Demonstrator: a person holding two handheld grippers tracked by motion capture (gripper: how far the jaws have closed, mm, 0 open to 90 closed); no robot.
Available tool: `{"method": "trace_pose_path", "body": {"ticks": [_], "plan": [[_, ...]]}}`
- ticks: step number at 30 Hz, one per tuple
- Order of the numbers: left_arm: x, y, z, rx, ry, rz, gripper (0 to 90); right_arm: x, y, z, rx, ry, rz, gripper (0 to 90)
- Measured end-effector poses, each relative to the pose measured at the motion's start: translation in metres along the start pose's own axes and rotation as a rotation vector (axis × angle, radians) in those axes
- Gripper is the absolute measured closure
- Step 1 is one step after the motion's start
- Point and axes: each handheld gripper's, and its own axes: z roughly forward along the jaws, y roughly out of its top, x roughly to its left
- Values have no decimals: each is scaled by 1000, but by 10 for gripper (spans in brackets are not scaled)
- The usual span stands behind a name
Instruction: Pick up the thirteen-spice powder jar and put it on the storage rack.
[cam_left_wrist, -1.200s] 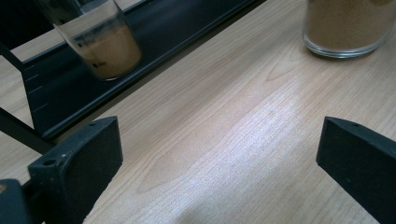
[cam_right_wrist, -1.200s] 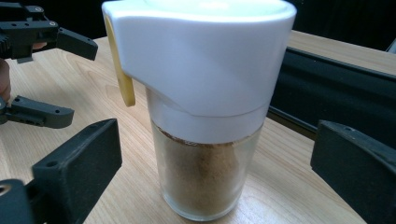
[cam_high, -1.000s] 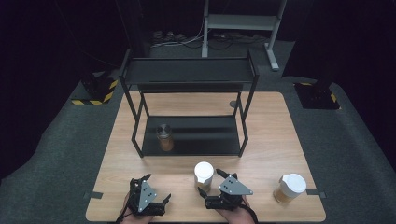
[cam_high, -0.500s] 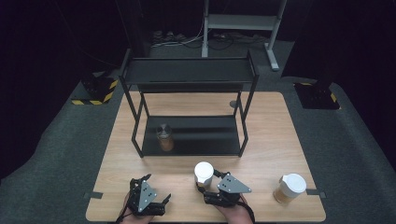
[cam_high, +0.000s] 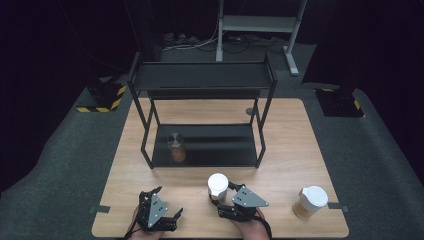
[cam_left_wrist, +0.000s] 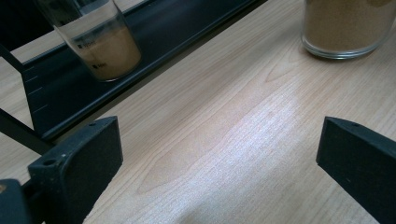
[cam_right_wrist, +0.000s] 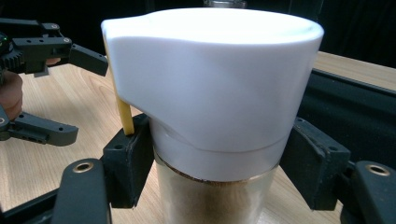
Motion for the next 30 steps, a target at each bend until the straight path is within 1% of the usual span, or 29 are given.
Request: {"method": "trace_pose_path", "body": {"ticks": [5,9,20,30], "plan": [[0,0,0,-2,-1,-2,8,3,4,1,9,-10,-3,300],[0,-1,0,-3,-3,-1,8,4,7,1,3,-24,-3,300],[1,-1,0,-6,-6,-3,7,-2,18,2,-10,-44,13,301],[2,-2,-1,-10,-10,-6,8,-5,28,5,-23,-63,10,301]]}}
